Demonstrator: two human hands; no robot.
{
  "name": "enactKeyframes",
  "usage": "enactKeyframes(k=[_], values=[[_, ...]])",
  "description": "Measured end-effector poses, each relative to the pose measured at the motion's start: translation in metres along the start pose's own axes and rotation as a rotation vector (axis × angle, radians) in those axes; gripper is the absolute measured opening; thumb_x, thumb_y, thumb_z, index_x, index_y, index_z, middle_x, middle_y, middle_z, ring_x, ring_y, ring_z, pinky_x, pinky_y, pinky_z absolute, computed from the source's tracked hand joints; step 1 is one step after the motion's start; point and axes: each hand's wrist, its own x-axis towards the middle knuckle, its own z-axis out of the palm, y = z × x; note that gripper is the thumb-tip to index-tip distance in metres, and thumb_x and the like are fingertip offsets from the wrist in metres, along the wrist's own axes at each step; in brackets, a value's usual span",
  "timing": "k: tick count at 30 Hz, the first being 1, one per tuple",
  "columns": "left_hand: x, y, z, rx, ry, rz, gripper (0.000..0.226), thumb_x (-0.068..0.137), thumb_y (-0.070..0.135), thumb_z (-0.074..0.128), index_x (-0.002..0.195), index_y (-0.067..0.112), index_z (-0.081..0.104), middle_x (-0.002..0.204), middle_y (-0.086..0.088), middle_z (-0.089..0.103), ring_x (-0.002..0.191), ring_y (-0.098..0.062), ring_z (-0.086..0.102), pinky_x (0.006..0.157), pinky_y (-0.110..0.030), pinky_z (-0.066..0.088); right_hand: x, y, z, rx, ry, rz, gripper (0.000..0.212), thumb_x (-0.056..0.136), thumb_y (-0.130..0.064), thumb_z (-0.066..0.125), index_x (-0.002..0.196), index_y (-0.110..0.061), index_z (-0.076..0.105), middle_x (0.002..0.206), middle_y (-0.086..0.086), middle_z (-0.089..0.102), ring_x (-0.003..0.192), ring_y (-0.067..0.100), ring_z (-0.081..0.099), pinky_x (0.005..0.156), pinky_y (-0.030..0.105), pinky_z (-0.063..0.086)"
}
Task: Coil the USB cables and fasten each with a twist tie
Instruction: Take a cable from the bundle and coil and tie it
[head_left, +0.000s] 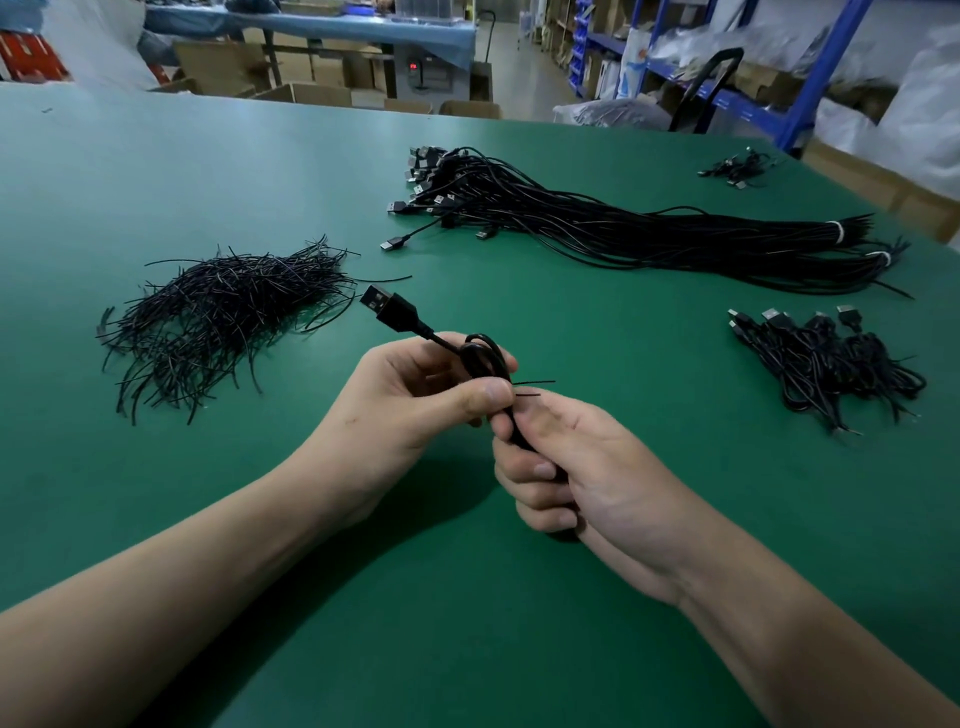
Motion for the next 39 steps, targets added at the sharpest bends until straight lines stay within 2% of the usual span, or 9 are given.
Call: enactKeyframes(k=[4,6,10,18,27,30,34,37,39], values=[[-0.001,-0.002,0.005,0.020,0.095,-0.021,0.040,0.067,0.025,0.084,0.101,0.007,0.073,0.082,-0.011,0.066,0.072,-0.013,0.064,0.073,-0.020,0.053,0.002,0.002,0.003,-0.089,0.092,-0.072,0.031,0.108,-0.031,0.037,0.084,-0.020,0.053,0.061,-0.011,0.033,0.050,0.005,0.021,0.043,0.015,0.020],[-0.001,-0.003,0.006,0.083,0.139,-0.021,0.038,0.067,0.032,0.083,0.089,0.003,0.073,0.077,-0.011,0.066,0.068,-0.014,0.059,0.067,-0.022,0.050,0.004,0.002,0.004,-0.149,0.123,-0.107,0.037,0.108,-0.032,0.037,0.078,-0.029,0.058,0.060,-0.012,0.033,0.050,0.005,0.022,0.044,0.016,0.020],[-0.003,-0.003,0.009,0.144,0.202,0.014,0.026,0.063,0.044,0.082,0.072,0.021,0.077,0.068,0.001,0.070,0.061,-0.008,0.055,0.060,-0.018,0.044,0.005,0.003,0.006,-0.220,0.174,-0.163,0.035,0.105,-0.037,0.039,0.076,-0.031,0.057,0.060,-0.014,0.033,0.049,0.003,0.024,0.044,0.016,0.022],[-0.006,-0.002,0.014,0.041,0.147,0.052,0.015,0.072,0.030,0.076,0.081,0.018,0.079,0.075,0.008,0.074,0.071,0.001,0.064,0.069,-0.008,0.045,0.005,0.004,0.014,-0.212,0.224,-0.237,0.045,0.108,-0.027,0.040,0.071,-0.040,0.060,0.056,-0.020,0.044,0.044,0.000,0.033,0.042,0.010,0.026],[-0.006,-0.001,0.014,0.056,0.062,0.033,0.022,0.086,0.028,0.071,0.094,0.008,0.077,0.076,0.006,0.067,0.079,-0.009,0.061,0.080,-0.019,0.044,0.003,-0.002,0.011,-0.245,0.212,-0.225,0.031,0.108,-0.026,0.038,0.082,-0.015,0.049,0.051,-0.020,0.041,0.041,-0.001,0.031,0.042,0.009,0.025],[-0.007,0.001,0.016,0.075,0.068,0.033,0.017,0.088,0.025,0.069,0.093,0.011,0.078,0.081,0.008,0.065,0.082,-0.010,0.060,0.081,-0.026,0.045,0.003,-0.001,0.011,-0.260,0.206,-0.224,0.032,0.108,-0.029,0.038,0.080,-0.017,0.048,0.054,-0.017,0.034,0.044,0.000,0.027,0.042,0.011,0.024],[-0.006,0.002,0.016,0.054,0.065,0.055,0.019,0.088,0.022,0.068,0.092,0.006,0.077,0.078,0.008,0.062,0.073,-0.008,0.055,0.074,-0.021,0.045,0.004,0.001,0.012,-0.236,0.180,-0.196,0.038,0.108,-0.038,0.038,0.074,-0.032,0.056,0.060,-0.012,0.028,0.048,0.004,0.022,0.044,0.018,0.019],[-0.006,0.002,0.014,0.031,0.057,0.056,0.021,0.088,0.022,0.069,0.092,0.003,0.075,0.081,0.004,0.064,0.072,-0.009,0.054,0.072,-0.020,0.046,0.003,-0.001,0.010,-0.238,0.133,-0.188,0.033,0.101,-0.043,0.041,0.076,-0.037,0.061,0.061,-0.009,0.040,0.051,0.008,0.029,0.047,0.028,0.020],[-0.006,0.001,0.014,0.002,0.028,0.045,0.022,0.090,0.023,0.069,0.092,0.001,0.073,0.082,0.000,0.065,0.068,-0.017,0.059,0.071,-0.027,0.049,0.001,-0.003,0.007,-0.354,0.146,-0.204,0.030,0.098,-0.043,0.041,0.079,-0.038,0.063,0.066,-0.004,0.056,0.053,0.012,0.041,0.049,0.027,0.031]])
